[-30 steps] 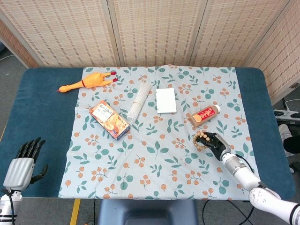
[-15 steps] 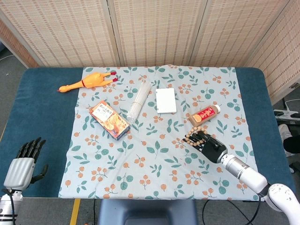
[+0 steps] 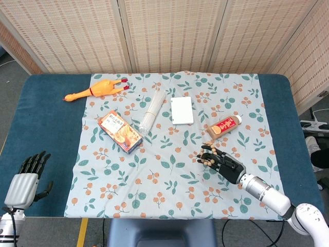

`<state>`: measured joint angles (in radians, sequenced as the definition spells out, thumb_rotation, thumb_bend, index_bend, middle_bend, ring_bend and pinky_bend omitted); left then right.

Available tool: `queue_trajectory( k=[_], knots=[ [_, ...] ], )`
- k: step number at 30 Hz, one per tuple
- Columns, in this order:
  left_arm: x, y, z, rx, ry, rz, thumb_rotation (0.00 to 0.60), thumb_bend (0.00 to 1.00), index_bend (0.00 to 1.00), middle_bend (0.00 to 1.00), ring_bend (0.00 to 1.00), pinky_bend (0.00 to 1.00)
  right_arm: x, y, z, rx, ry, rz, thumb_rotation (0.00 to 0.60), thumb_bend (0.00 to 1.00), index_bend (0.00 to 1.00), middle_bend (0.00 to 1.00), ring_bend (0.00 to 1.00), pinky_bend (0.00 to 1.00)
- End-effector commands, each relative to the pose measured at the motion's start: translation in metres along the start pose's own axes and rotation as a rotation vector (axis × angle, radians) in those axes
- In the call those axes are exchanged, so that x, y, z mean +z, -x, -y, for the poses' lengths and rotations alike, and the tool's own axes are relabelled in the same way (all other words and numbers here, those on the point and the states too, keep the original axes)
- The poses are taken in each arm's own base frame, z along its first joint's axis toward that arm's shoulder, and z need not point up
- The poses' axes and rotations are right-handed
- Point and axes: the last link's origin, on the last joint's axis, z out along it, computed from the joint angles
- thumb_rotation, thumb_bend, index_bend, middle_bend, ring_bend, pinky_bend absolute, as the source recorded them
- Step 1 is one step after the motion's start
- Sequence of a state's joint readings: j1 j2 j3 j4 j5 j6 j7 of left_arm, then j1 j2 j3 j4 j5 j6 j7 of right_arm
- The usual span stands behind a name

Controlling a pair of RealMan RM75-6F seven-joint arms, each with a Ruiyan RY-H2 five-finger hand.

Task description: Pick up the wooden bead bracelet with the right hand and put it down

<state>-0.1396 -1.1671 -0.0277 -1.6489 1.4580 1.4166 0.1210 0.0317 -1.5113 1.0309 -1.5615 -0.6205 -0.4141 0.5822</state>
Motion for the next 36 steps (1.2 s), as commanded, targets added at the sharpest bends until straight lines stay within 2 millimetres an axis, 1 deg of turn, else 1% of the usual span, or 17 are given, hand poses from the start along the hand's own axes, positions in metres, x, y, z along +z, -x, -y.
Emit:
queue_trajectory(
  k=[1, 3, 7, 10, 13, 15, 18, 19, 20, 21, 23, 24, 26, 29, 32, 34, 36],
  knots=[
    [0.000, 0.000, 0.000, 0.001, 0.000, 0.003, 0.600, 0.44, 0.00, 0.00, 0.00, 0.09, 0.001, 0.000, -0.009, -0.032, 0.048, 0.002, 0.122, 0.11, 0.21, 0.41, 0.15, 0.11],
    [0.000, 0.000, 0.000, 0.002, 0.000, 0.003, 0.600, 0.44, 0.00, 0.00, 0.00, 0.09, 0.002, 0.000, -0.014, -0.021, 0.067, 0.005, 0.104, 0.09, 0.20, 0.40, 0.14, 0.11],
    [0.000, 0.000, 0.000, 0.002, -0.003, 0.001, 0.600, 0.44, 0.00, 0.00, 0.00, 0.09, 0.008, 0.003, -0.019, -0.025, 0.084, 0.012, 0.100, 0.09, 0.21, 0.40, 0.14, 0.11],
    [0.000, 0.000, 0.000, 0.001, -0.004, 0.000, 0.600, 0.44, 0.00, 0.00, 0.00, 0.09, 0.011, 0.006, -0.018, -0.016, 0.081, 0.029, 0.098, 0.09, 0.25, 0.40, 0.14, 0.11],
    [0.000, 0.000, 0.001, 0.000, -0.005, 0.001, 0.600, 0.44, 0.00, 0.00, 0.00, 0.09, 0.012, 0.008, -0.019, -0.014, 0.074, 0.040, 0.098, 0.10, 0.31, 0.40, 0.16, 0.11],
    [0.000, 0.000, 0.001, 0.000, -0.005, 0.002, 0.600, 0.44, 0.00, 0.00, 0.00, 0.09, 0.013, 0.009, -0.020, -0.009, 0.065, 0.042, 0.098, 0.17, 0.34, 0.40, 0.16, 0.11],
    [0.000, 0.000, 0.001, -0.001, -0.005, 0.005, 0.600, 0.44, 0.00, 0.00, 0.00, 0.09, 0.015, 0.012, -0.022, -0.035, 0.059, 0.047, 0.097, 0.36, 0.38, 0.40, 0.18, 0.12],
    [0.000, 0.001, 0.001, 0.000, -0.005, 0.005, 0.600, 0.44, 0.00, 0.00, 0.00, 0.09, 0.015, 0.013, -0.023, -0.043, 0.061, 0.052, 0.097, 0.40, 0.39, 0.40, 0.18, 0.12],
    [0.000, 0.001, 0.001, 0.001, -0.004, 0.006, 0.600, 0.44, 0.00, 0.00, 0.00, 0.09, 0.015, 0.015, -0.024, -0.055, 0.062, 0.058, 0.100, 0.46, 0.39, 0.40, 0.18, 0.12],
    [0.000, 0.001, 0.000, 0.001, -0.004, 0.006, 0.600, 0.44, 0.00, 0.00, 0.00, 0.09, 0.016, 0.016, -0.024, -0.070, 0.065, 0.061, 0.100, 0.50, 0.40, 0.40, 0.18, 0.12],
    [0.000, 0.001, 0.000, 0.002, -0.006, 0.006, 0.600, 0.44, 0.00, 0.00, 0.00, 0.09, 0.017, 0.018, -0.025, -0.136, 0.063, 0.060, 0.108, 0.62, 0.43, 0.40, 0.18, 0.12],
    [0.000, 0.001, 0.000, 0.002, -0.006, 0.006, 0.600, 0.44, 0.00, 0.00, 0.00, 0.09, 0.018, 0.019, -0.025, -0.174, 0.056, 0.053, 0.110, 0.64, 0.45, 0.41, 0.19, 0.12],
    [0.000, 0.000, 0.000, 0.002, -0.006, 0.006, 0.600, 0.44, 0.00, 0.00, 0.00, 0.09, 0.019, 0.021, -0.025, -0.305, 0.036, 0.032, 0.122, 0.65, 0.53, 0.46, 0.21, 0.12],
    [0.000, 0.000, 0.001, 0.002, -0.007, 0.004, 0.600, 0.44, 0.00, 0.00, 0.00, 0.09, 0.020, 0.022, -0.024, -0.481, -0.004, -0.014, 0.130, 0.65, 0.58, 0.50, 0.21, 0.12],
    [0.000, 0.000, 0.001, 0.002, -0.007, 0.006, 0.600, 0.44, 0.00, 0.00, 0.00, 0.09, 0.021, 0.023, -0.025, -0.665, -0.024, -0.057, 0.132, 0.65, 0.59, 0.52, 0.21, 0.12],
    [0.000, 0.000, 0.001, 0.003, -0.005, 0.008, 0.600, 0.44, 0.00, 0.00, 0.00, 0.09, 0.020, 0.023, -0.027, -0.732, -0.027, -0.067, 0.130, 0.61, 0.59, 0.52, 0.21, 0.12],
    [0.000, 0.000, 0.001, 0.002, -0.005, 0.007, 0.600, 0.44, 0.00, 0.00, 0.00, 0.09, 0.020, 0.024, -0.028, -0.752, -0.032, -0.067, 0.130, 0.55, 0.59, 0.52, 0.21, 0.12]
  ],
)
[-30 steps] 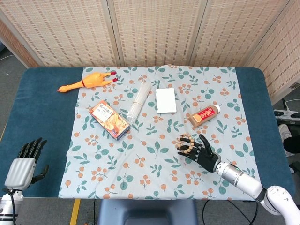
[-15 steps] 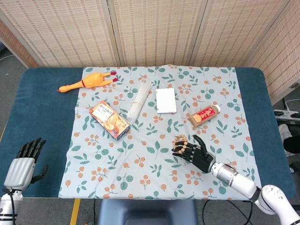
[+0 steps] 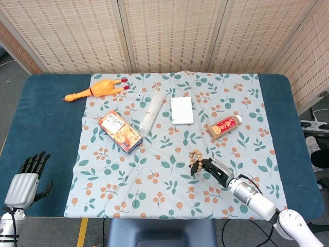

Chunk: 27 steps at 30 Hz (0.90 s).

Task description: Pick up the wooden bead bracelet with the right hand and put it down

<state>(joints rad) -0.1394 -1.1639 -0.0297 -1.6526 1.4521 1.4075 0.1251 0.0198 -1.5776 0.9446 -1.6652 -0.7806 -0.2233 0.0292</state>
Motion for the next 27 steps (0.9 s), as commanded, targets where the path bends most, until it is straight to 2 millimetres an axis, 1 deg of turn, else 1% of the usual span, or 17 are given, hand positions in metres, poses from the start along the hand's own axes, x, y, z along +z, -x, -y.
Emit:
queue_trajectory(
  k=[1, 6, 9, 11, 13, 14, 15, 17, 20, 21, 24, 27],
  knots=[
    [-0.0001, -0.0003, 0.0000, -0.001, 0.000, -0.002, 0.600, 0.44, 0.00, 0.00, 0.00, 0.09, -0.0005, 0.0041, 0.0012, -0.097, -0.026, -0.037, 0.130, 0.54, 0.59, 0.52, 0.21, 0.12],
    [-0.0005, -0.0011, 0.0005, -0.002, -0.004, -0.004, 0.600, 0.44, 0.00, 0.00, 0.00, 0.09, -0.0006, 0.0040, -0.0016, -0.067, -0.031, -0.036, 0.132, 0.53, 0.60, 0.52, 0.21, 0.12],
    [-0.0003, -0.0009, 0.0007, 0.000, -0.006, -0.004, 0.600, 0.44, 0.00, 0.00, 0.00, 0.09, -0.0006, 0.0037, -0.0034, -0.049, -0.034, -0.036, 0.166, 0.52, 0.61, 0.53, 0.21, 0.12],
    [-0.0001, -0.0007, 0.0008, 0.000, -0.006, -0.001, 0.600, 0.44, 0.00, 0.00, 0.00, 0.09, -0.0006, 0.0039, -0.0034, -0.027, -0.040, -0.031, 0.212, 0.53, 0.62, 0.53, 0.21, 0.12],
    [-0.0001, -0.0005, 0.0009, 0.000, -0.007, 0.001, 0.600, 0.44, 0.00, 0.00, 0.00, 0.09, -0.0006, 0.0039, -0.0035, 0.001, -0.044, -0.023, 0.259, 0.58, 0.63, 0.54, 0.22, 0.12],
    [-0.0002, -0.0006, 0.0009, 0.000, -0.007, 0.001, 0.600, 0.44, 0.00, 0.00, 0.00, 0.09, -0.0004, 0.0040, -0.0033, 0.020, -0.048, -0.017, 0.293, 0.65, 0.63, 0.54, 0.22, 0.12],
    [-0.0002, -0.0006, 0.0009, 0.000, -0.007, 0.000, 0.600, 0.44, 0.00, 0.00, 0.00, 0.09, -0.0003, 0.0040, -0.0033, 0.030, -0.049, -0.012, 0.304, 0.68, 0.64, 0.54, 0.22, 0.12],
    [-0.0003, -0.0009, 0.0011, 0.001, -0.008, -0.001, 0.600, 0.44, 0.00, 0.00, 0.00, 0.09, -0.0001, 0.0040, -0.0030, 0.041, -0.051, -0.002, 0.350, 0.81, 0.65, 0.54, 0.22, 0.12],
    [-0.0003, -0.0012, 0.0011, 0.001, -0.009, -0.002, 0.600, 0.44, 0.00, 0.00, 0.00, 0.09, -0.0001, 0.0039, -0.0020, 0.040, -0.052, 0.009, 0.390, 0.98, 0.66, 0.54, 0.22, 0.12],
    [-0.0004, -0.0011, 0.0010, 0.001, -0.008, -0.001, 0.600, 0.44, 0.00, 0.00, 0.00, 0.09, -0.0003, 0.0038, -0.0017, 0.039, -0.052, 0.011, 0.402, 1.00, 0.66, 0.54, 0.22, 0.12],
    [-0.0004, -0.0009, 0.0009, 0.001, -0.008, 0.000, 0.600, 0.44, 0.00, 0.00, 0.00, 0.09, -0.0005, 0.0031, -0.0011, 0.024, -0.051, 0.008, 0.442, 1.00, 0.65, 0.54, 0.22, 0.12],
    [-0.0004, -0.0011, 0.0011, 0.001, -0.009, 0.000, 0.600, 0.44, 0.00, 0.00, 0.00, 0.09, -0.0011, 0.0028, -0.0021, -0.038, -0.037, 0.008, 0.552, 1.00, 0.60, 0.54, 0.21, 0.12]
  ],
)
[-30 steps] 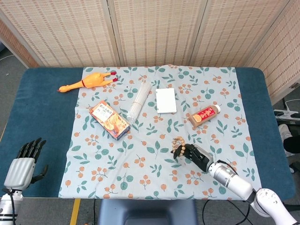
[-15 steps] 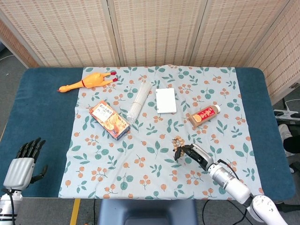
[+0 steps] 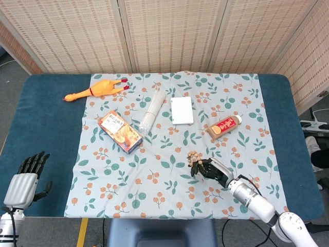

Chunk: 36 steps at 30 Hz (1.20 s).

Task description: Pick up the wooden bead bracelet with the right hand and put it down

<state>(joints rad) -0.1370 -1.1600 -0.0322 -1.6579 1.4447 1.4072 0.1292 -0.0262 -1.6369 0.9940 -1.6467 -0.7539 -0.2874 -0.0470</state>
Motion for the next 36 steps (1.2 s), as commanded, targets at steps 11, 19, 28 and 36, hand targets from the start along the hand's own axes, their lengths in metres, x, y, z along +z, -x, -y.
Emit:
queue_trajectory(
  k=[11, 19, 28, 36],
  knots=[
    [-0.001, 0.000, -0.001, -0.001, 0.002, 0.000, 0.600, 0.44, 0.00, 0.00, 0.00, 0.09, -0.007, -0.002, 0.002, -0.302, 0.065, 0.000, 0.600, 1.00, 0.27, 0.44, 0.09, 0.12],
    [-0.001, -0.001, -0.001, -0.002, 0.001, -0.001, 0.600, 0.44, 0.00, 0.00, 0.00, 0.09, -0.009, -0.004, 0.003, -0.128, 0.032, -0.003, 0.510, 0.84, 0.26, 0.43, 0.09, 0.12],
    [-0.001, 0.000, -0.001, 0.000, 0.001, 0.001, 0.600, 0.44, 0.00, 0.00, 0.00, 0.09, -0.010, -0.013, -0.006, 0.047, 0.050, 0.013, 0.316, 0.48, 0.29, 0.42, 0.09, 0.11],
    [0.000, 0.000, 0.000, 0.000, -0.003, 0.001, 0.600, 0.44, 0.00, 0.00, 0.00, 0.10, -0.008, -0.010, -0.006, 0.078, 0.024, 0.065, 0.221, 0.20, 0.30, 0.42, 0.09, 0.11]
  ],
)
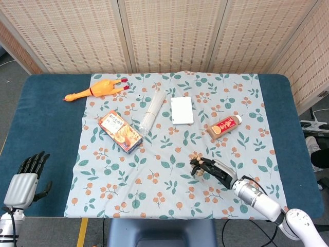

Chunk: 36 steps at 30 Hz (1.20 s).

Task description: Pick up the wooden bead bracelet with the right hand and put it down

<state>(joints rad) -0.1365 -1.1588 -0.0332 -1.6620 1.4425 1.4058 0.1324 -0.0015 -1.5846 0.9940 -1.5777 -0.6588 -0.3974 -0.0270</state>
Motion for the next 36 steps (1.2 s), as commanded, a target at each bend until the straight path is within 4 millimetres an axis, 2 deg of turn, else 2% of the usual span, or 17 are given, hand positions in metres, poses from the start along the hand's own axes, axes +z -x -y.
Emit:
queue_trajectory(
  k=[1, 5, 6, 10, 11, 14, 17, 22, 24, 26, 27, 29, 31, 36],
  knots=[
    [0.000, 0.000, 0.000, -0.001, -0.001, 0.000, 0.600, 0.44, 0.00, 0.00, 0.00, 0.10, 0.001, 0.003, 0.000, 0.003, -0.012, 0.014, 0.221, 0.20, 0.31, 0.42, 0.09, 0.11],
    [0.000, 0.000, 0.000, -0.001, 0.000, -0.001, 0.600, 0.44, 0.00, 0.00, 0.00, 0.10, 0.002, 0.011, -0.003, 0.005, -0.012, 0.048, 0.217, 0.20, 0.33, 0.42, 0.09, 0.11],
    [0.000, 0.000, 0.000, 0.000, 0.000, -0.001, 0.600, 0.44, 0.00, 0.00, 0.00, 0.09, 0.002, 0.013, -0.003, 0.006, -0.013, 0.055, 0.217, 0.24, 0.34, 0.42, 0.09, 0.11],
    [-0.001, 0.000, 0.000, 0.000, -0.002, -0.002, 0.600, 0.44, 0.00, 0.00, 0.00, 0.10, 0.006, 0.020, -0.002, 0.004, -0.023, 0.080, 0.219, 0.48, 0.37, 0.43, 0.09, 0.11],
    [-0.001, -0.001, 0.001, 0.000, -0.002, -0.004, 0.600, 0.44, 0.00, 0.00, 0.00, 0.10, 0.007, 0.022, -0.002, -0.003, -0.026, 0.083, 0.229, 0.56, 0.39, 0.43, 0.09, 0.11],
    [-0.001, -0.001, 0.001, 0.000, -0.004, -0.005, 0.600, 0.44, 0.00, 0.00, 0.00, 0.10, 0.009, 0.027, -0.001, -0.025, -0.031, 0.093, 0.268, 0.71, 0.41, 0.43, 0.09, 0.11],
    [-0.001, -0.002, 0.001, 0.000, -0.005, -0.006, 0.600, 0.44, 0.00, 0.00, 0.00, 0.09, 0.010, 0.031, -0.002, -0.051, -0.031, 0.102, 0.279, 0.76, 0.42, 0.43, 0.09, 0.11],
    [-0.002, -0.003, 0.003, -0.002, -0.007, -0.011, 0.600, 0.44, 0.00, 0.00, 0.00, 0.10, 0.009, 0.034, -0.003, -0.066, -0.026, 0.112, 0.289, 0.76, 0.43, 0.43, 0.09, 0.11],
    [-0.002, -0.004, 0.003, -0.003, -0.007, -0.013, 0.600, 0.44, 0.00, 0.00, 0.00, 0.10, 0.008, 0.033, -0.003, -0.063, -0.025, 0.111, 0.317, 0.78, 0.44, 0.43, 0.09, 0.11],
    [-0.003, -0.004, 0.003, -0.004, -0.007, -0.013, 0.600, 0.44, 0.00, 0.00, 0.00, 0.10, 0.008, 0.032, -0.003, -0.059, -0.022, 0.107, 0.375, 0.87, 0.45, 0.43, 0.09, 0.11],
    [-0.003, -0.004, 0.003, -0.004, -0.006, -0.013, 0.600, 0.44, 0.00, 0.00, 0.00, 0.10, 0.007, 0.031, -0.003, -0.064, -0.019, 0.104, 0.414, 0.92, 0.45, 0.43, 0.09, 0.11],
    [-0.003, -0.003, 0.002, -0.003, -0.005, -0.011, 0.600, 0.44, 0.00, 0.00, 0.00, 0.10, 0.007, 0.029, -0.002, -0.093, -0.011, 0.094, 0.535, 1.00, 0.45, 0.43, 0.09, 0.11],
    [-0.003, -0.003, 0.002, -0.002, -0.004, -0.010, 0.600, 0.44, 0.00, 0.00, 0.00, 0.10, 0.006, 0.028, -0.001, -0.103, -0.008, 0.092, 0.598, 1.00, 0.44, 0.43, 0.09, 0.11],
    [-0.003, -0.003, 0.002, -0.002, -0.004, -0.011, 0.600, 0.44, 0.00, 0.00, 0.00, 0.10, 0.004, 0.023, 0.001, -0.147, 0.003, 0.067, 0.600, 1.00, 0.45, 0.43, 0.09, 0.11]
  ],
)
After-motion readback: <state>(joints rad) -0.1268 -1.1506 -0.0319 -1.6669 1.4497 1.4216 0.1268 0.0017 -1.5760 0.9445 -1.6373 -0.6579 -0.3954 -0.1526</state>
